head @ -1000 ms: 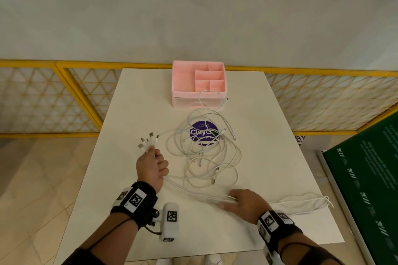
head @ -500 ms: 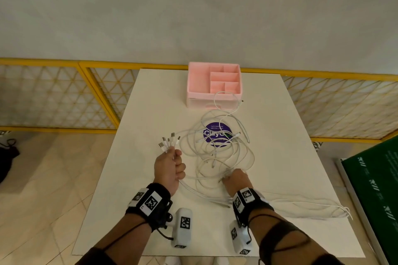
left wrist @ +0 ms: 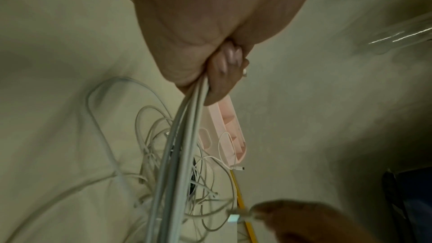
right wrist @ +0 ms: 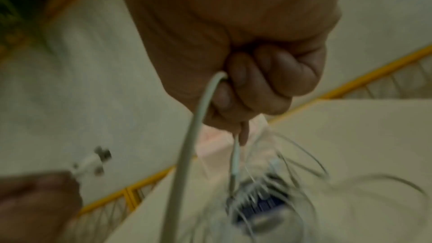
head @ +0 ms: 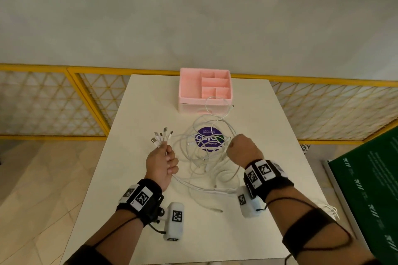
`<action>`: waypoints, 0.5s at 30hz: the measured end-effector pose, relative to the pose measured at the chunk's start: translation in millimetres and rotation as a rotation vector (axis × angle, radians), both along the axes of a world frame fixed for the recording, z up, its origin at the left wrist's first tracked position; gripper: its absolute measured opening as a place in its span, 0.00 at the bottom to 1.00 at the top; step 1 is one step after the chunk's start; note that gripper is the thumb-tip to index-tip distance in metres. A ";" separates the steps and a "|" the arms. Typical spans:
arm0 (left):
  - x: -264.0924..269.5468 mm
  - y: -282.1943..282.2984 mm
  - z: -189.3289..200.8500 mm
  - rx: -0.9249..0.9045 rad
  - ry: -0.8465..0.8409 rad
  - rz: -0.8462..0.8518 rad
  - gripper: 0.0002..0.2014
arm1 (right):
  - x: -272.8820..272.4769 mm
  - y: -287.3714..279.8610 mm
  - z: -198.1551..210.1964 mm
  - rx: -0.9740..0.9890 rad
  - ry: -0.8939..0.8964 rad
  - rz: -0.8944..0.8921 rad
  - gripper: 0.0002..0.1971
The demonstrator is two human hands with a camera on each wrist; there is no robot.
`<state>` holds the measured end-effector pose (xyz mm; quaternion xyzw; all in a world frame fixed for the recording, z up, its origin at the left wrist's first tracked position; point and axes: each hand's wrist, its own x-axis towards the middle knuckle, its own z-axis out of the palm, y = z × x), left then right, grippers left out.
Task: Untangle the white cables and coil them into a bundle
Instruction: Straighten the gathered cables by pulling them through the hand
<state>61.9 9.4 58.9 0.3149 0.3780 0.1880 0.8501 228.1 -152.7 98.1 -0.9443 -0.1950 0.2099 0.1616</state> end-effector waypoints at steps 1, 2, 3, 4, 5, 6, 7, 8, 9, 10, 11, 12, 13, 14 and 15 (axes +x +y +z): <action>2.2 -0.6 0.0 0.009 0.002 -0.011 0.18 | 1.7 5.3 13.7 0.014 -0.047 0.034 0.10; 4.6 -1.9 0.7 0.019 -0.001 -0.025 0.18 | 2.3 10.7 26.1 0.044 -0.110 0.071 0.10; 6.8 -4.1 2.1 0.033 -0.001 -0.040 0.17 | 1.6 16.3 35.4 0.102 -0.172 0.109 0.10; 8.6 -6.6 4.0 0.051 0.002 -0.053 0.17 | -0.5 22.3 42.1 0.201 -0.202 0.142 0.10; 10.5 -9.2 6.4 0.072 0.007 -0.068 0.16 | -3.9 28.4 47.3 0.334 -0.194 0.166 0.09; 11.9 -11.9 8.9 0.092 0.010 -0.082 0.16 | -8.5 34.7 50.3 0.479 -0.158 0.175 0.08; 12.7 -14.4 11.1 0.110 0.010 -0.095 0.16 | -13.8 40.7 50.2 0.612 -0.108 0.161 0.08; 13.7 -16.7 13.2 0.124 0.007 -0.105 0.16 | -20.1 46.2 49.1 0.714 -0.048 0.137 0.07; 14.2 -18.8 14.8 0.135 0.004 -0.110 0.16 | -26.4 50.8 45.7 0.780 0.013 0.114 0.07; 14.8 -20.6 15.7 0.143 0.002 -0.110 0.15 | -33.2 54.8 41.1 0.819 0.070 0.099 0.07; 15.0 -22.3 16.9 0.152 0.004 -0.106 0.15 | -40.0 58.7 33.4 0.836 0.117 0.091 0.06; 15.4 -23.6 18.0 0.162 0.008 -0.100 0.14 | -47.6 61.5 26.3 0.839 0.146 0.091 0.05; 15.9 -24.9 19.7 0.174 0.011 -0.092 0.14 | -54.8 63.9 18.2 0.834 0.150 0.093 0.04; 16.3 -26.0 21.9 0.186 0.013 -0.082 0.14 | -61.3 65.6 10.4 0.825 0.135 0.093 0.03; 16.8 -26.5 24.0 0.199 0.012 -0.070 0.16 | -67.4 66.6 4.2 0.816 0.118 0.092 0.02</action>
